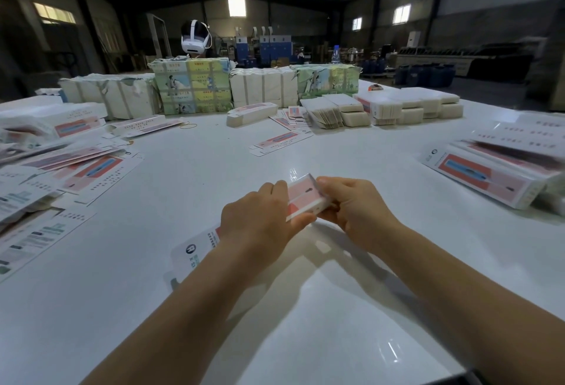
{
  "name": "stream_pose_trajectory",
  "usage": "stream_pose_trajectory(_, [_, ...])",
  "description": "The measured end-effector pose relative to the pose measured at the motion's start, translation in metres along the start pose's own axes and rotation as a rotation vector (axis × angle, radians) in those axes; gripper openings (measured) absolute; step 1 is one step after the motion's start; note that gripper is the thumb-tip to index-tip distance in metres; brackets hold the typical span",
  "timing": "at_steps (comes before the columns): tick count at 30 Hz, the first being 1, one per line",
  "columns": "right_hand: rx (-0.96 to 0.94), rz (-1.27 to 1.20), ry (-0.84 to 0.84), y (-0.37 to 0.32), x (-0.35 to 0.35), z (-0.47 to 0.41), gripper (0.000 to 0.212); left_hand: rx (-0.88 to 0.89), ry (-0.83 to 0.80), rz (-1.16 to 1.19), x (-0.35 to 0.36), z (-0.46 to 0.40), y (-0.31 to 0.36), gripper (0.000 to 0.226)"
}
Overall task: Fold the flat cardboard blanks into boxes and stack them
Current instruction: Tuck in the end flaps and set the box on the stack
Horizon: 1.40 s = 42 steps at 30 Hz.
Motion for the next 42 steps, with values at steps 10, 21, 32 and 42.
stream_pose_trajectory(10, [0.008,0.008,0.017,-0.002,-0.002,0.003,0.041,0.038,0.031,0.003,-0.005,0.001,0.003,0.06])
stream_pose_trajectory(21, [0.124,0.194,0.034,0.011,-0.014,0.002,0.022,0.181,0.134,-0.244,-0.014,0.006,0.018,0.065])
stream_pose_trajectory(32, [-0.228,0.666,0.142,-0.027,-0.012,0.009,0.024,0.2,0.157,-0.361,-0.012,0.008,0.026,0.072])
stream_pose_trajectory(42, [-0.173,0.458,0.261,-0.019,-0.026,0.008,0.018,0.034,0.12,-0.252,-0.007,0.005,0.021,0.066])
Point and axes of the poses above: each hand's wrist, its own z-axis away from the middle knuckle, its own x-axis out of the palm, y = z × x, the point moved 10 cm from there along -z, towards the middle knuckle, and after that the axes turned 6 degrees about z, right-handed, at the moved point
